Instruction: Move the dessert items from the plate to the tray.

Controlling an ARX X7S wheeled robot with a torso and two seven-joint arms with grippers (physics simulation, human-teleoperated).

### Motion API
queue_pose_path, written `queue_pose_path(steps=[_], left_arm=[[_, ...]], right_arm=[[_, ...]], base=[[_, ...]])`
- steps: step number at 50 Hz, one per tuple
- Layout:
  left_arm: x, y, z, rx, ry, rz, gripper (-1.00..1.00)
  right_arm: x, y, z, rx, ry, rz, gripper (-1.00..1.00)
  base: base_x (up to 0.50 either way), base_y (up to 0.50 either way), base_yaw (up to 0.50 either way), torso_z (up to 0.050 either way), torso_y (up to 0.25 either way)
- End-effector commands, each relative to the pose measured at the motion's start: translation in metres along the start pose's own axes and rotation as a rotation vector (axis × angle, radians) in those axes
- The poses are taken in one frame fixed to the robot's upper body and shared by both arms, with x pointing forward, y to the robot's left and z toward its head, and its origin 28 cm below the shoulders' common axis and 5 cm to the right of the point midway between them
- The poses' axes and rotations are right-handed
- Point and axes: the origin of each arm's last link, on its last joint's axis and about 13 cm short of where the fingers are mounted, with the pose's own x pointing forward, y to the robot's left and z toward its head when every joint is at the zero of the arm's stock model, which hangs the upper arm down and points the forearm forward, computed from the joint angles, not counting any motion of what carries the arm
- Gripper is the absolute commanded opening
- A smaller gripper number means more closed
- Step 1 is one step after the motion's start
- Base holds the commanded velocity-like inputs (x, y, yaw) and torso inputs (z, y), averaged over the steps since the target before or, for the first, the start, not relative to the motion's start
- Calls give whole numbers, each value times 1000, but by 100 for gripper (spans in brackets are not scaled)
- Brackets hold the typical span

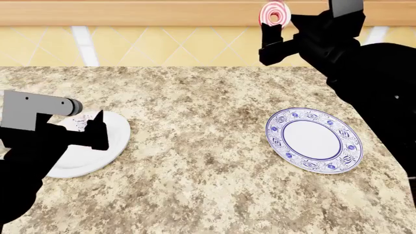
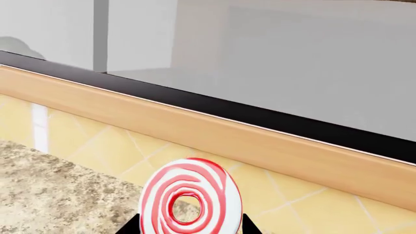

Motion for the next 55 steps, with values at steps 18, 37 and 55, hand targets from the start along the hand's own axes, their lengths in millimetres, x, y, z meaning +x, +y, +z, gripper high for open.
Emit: queue_pose_path(steps=[18, 37, 55], left_arm=[[-11, 0, 10, -17, 71, 0, 100], [-6, 1, -4, -40, 99, -1, 100], [-5, 1, -9, -54, 90, 6, 100]], right_arm=[[4, 1, -5, -4, 13, 11, -100], [2, 3, -8, 2, 25, 20, -100], [2, 3, -8, -2, 24, 24, -100]], base=[[0, 0, 0, 0, 0], [0, 0, 0, 0, 0], [0, 0, 0, 0, 0]])
